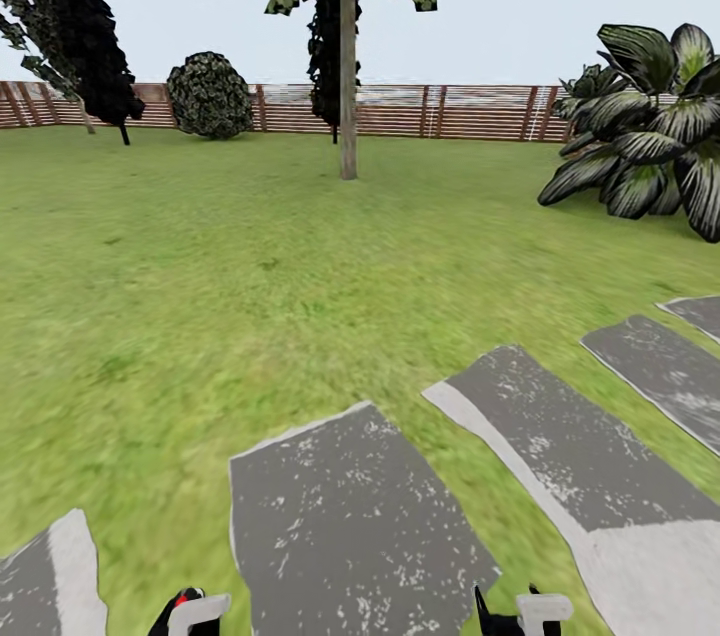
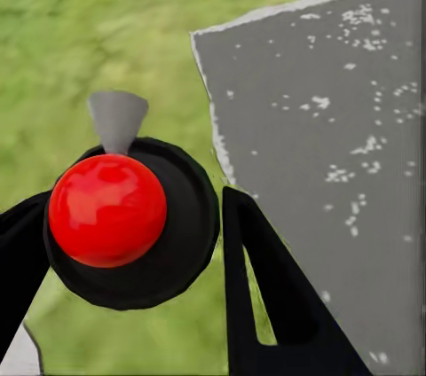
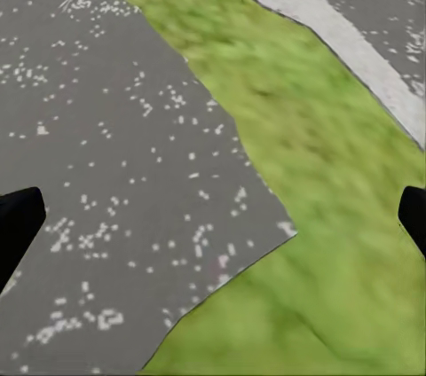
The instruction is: In the garden, pick up the pesticide atomizer on the floor and spray pesticide onto both trees until each tree trunk is fully covered.
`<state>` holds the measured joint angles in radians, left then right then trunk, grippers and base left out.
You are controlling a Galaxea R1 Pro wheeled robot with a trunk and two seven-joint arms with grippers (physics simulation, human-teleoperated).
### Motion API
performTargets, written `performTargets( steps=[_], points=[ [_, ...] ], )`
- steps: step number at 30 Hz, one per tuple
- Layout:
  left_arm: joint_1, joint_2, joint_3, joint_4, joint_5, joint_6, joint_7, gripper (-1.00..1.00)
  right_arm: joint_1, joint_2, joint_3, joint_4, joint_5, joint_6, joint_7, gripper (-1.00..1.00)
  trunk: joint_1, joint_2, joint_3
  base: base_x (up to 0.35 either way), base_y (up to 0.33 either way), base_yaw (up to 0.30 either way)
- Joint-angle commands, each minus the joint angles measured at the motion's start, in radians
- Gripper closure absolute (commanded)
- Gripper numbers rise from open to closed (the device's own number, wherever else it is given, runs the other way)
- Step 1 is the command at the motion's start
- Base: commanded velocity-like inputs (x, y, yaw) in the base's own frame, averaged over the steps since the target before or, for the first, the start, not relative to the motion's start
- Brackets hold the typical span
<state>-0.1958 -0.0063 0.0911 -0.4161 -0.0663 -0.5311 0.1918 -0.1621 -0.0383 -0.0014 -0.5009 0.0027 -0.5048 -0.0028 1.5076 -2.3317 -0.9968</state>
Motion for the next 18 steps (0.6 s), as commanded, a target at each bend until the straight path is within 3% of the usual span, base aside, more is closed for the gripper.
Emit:
performTargets(
  steps=[1, 18],
  points=[
    [-0.001, 0.000, 0.004, 0.000, -0.007, -0.003, 0.003, 1.00, -0.001, 0.000, 0.000, 0.001, 0.000, -0.003, 0.000, -1.00, 0.000, 0.000, -0.001, 0.330, -0.111, 0.000],
    [-0.001, 0.000, 0.004, 0.000, -0.007, -0.003, 0.003, 1.00, -0.001, 0.000, 0.000, 0.001, 0.000, -0.003, 0.000, -1.00, 0.000, 0.000, -0.001, 0.330, -0.111, 0.000]
  ],
)
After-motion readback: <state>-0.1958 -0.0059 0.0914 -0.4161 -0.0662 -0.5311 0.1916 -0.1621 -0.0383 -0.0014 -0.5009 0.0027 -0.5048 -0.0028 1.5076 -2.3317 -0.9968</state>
